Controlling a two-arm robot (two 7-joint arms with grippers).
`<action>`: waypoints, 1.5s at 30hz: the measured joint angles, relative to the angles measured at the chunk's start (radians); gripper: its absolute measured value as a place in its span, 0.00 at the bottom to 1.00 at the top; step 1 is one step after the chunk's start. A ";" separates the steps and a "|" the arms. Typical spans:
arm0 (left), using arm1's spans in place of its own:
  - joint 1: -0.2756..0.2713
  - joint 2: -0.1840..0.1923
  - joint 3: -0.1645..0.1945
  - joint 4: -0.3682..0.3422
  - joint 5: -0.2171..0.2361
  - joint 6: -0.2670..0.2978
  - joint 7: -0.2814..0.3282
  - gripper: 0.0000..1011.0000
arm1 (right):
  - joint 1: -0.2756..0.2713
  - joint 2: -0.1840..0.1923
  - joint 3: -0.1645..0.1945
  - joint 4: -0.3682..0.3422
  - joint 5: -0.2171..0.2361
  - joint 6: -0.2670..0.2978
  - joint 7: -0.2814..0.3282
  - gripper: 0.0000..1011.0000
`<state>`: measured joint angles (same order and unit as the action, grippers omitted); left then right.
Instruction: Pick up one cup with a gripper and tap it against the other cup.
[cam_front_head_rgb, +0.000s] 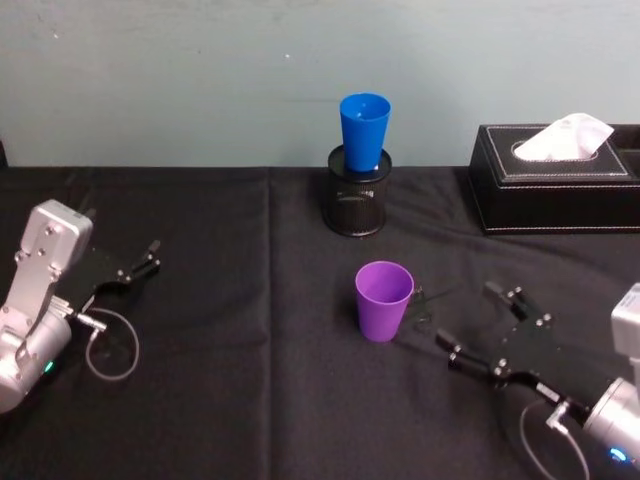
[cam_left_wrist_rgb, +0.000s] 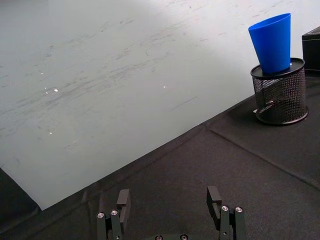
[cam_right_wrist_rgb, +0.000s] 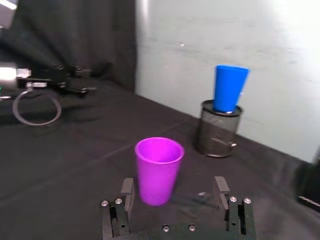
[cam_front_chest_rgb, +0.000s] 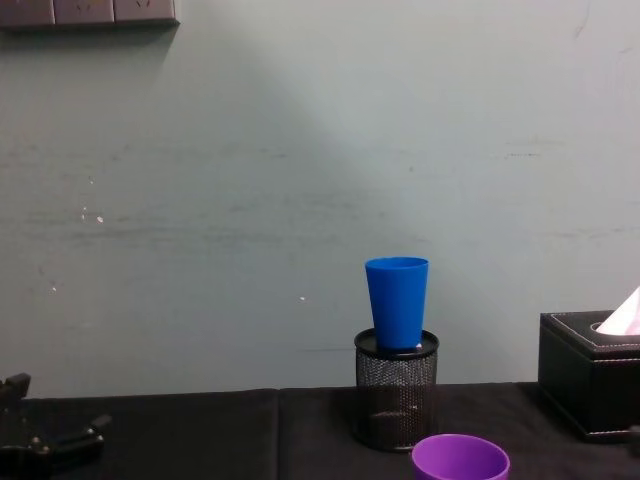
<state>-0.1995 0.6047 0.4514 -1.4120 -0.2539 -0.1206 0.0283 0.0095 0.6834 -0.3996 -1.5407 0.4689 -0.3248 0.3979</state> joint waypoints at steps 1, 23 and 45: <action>0.000 0.000 0.000 0.000 0.000 0.000 0.000 0.99 | 0.003 -0.002 -0.004 0.005 0.001 0.000 0.010 0.99; 0.000 0.000 0.000 0.000 0.000 0.000 0.000 0.99 | 0.175 -0.167 -0.054 0.173 -0.006 0.147 0.111 0.99; 0.000 0.000 0.000 0.000 0.000 0.000 0.000 0.99 | 0.286 -0.283 -0.053 0.324 -0.067 0.171 0.150 0.99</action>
<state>-0.1995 0.6047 0.4514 -1.4120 -0.2540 -0.1205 0.0283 0.2960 0.4004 -0.4526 -1.2165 0.4021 -0.1539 0.5475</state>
